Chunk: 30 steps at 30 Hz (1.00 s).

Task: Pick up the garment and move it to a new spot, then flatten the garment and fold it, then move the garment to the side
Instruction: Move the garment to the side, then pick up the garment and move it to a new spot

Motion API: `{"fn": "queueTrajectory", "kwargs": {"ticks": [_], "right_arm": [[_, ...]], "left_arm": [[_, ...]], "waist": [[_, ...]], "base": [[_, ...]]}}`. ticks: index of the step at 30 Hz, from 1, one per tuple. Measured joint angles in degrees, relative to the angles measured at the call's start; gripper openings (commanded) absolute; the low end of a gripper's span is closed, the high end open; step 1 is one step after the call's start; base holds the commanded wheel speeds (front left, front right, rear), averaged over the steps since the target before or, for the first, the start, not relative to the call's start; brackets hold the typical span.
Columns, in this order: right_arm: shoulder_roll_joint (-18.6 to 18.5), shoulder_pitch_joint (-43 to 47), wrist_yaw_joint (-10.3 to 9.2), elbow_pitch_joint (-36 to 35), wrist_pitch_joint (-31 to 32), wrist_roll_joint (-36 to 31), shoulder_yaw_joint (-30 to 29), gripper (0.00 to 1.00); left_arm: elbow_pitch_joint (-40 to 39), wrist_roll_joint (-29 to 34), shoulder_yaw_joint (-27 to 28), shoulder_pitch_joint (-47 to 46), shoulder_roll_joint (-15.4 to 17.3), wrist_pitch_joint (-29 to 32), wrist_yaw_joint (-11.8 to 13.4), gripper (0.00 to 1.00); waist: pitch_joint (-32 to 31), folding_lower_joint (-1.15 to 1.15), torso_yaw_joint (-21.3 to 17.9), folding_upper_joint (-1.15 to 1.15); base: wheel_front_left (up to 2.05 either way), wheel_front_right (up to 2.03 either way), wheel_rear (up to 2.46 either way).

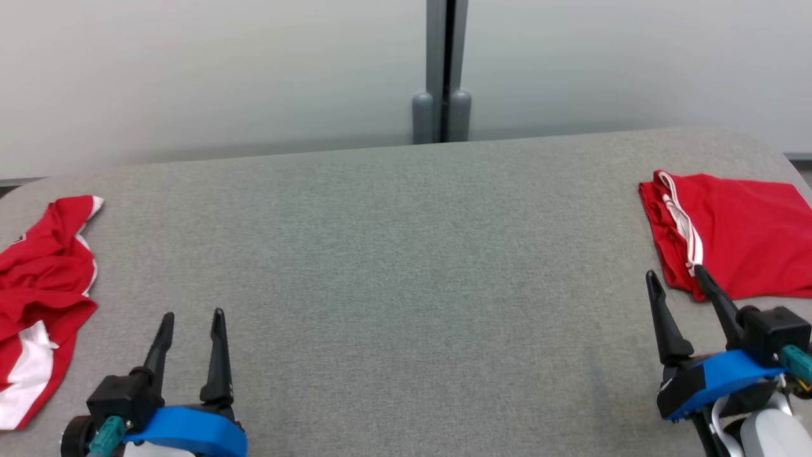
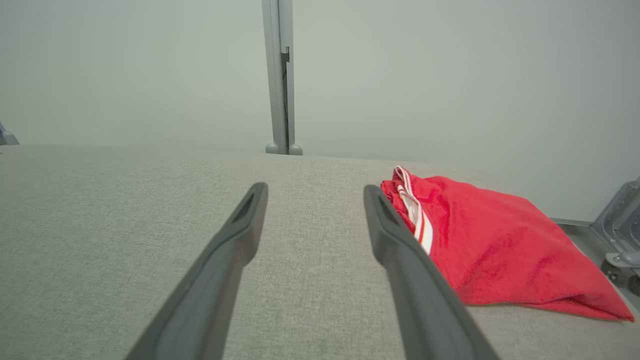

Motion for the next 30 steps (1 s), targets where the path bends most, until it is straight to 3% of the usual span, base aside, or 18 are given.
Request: {"fn": "queueTrajectory", "kwargs": {"ticks": [11, 30], "right_arm": [[4.3, 6.3, 0.0, -8.8, 3.0, -1.2, -2.3, 1.0], [6.5, 8.8, 0.0, -10.1, 3.9, -1.2, -2.4, 1.0]], "left_arm": [[1.6, 0.6, 0.9, 2.2, -0.8, 0.0, -0.8, 1.0], [1.6, 2.2, 2.2, 2.5, -1.6, 0.0, -1.8, 1.0]], "waist": [[-2.3, 0.0, 1.7, 0.0], [-2.0, 0.01, 0.4, 0.0]], "base": [[0.0, 0.0, 0.0], [0.0, 0.0, 0.0]]}}
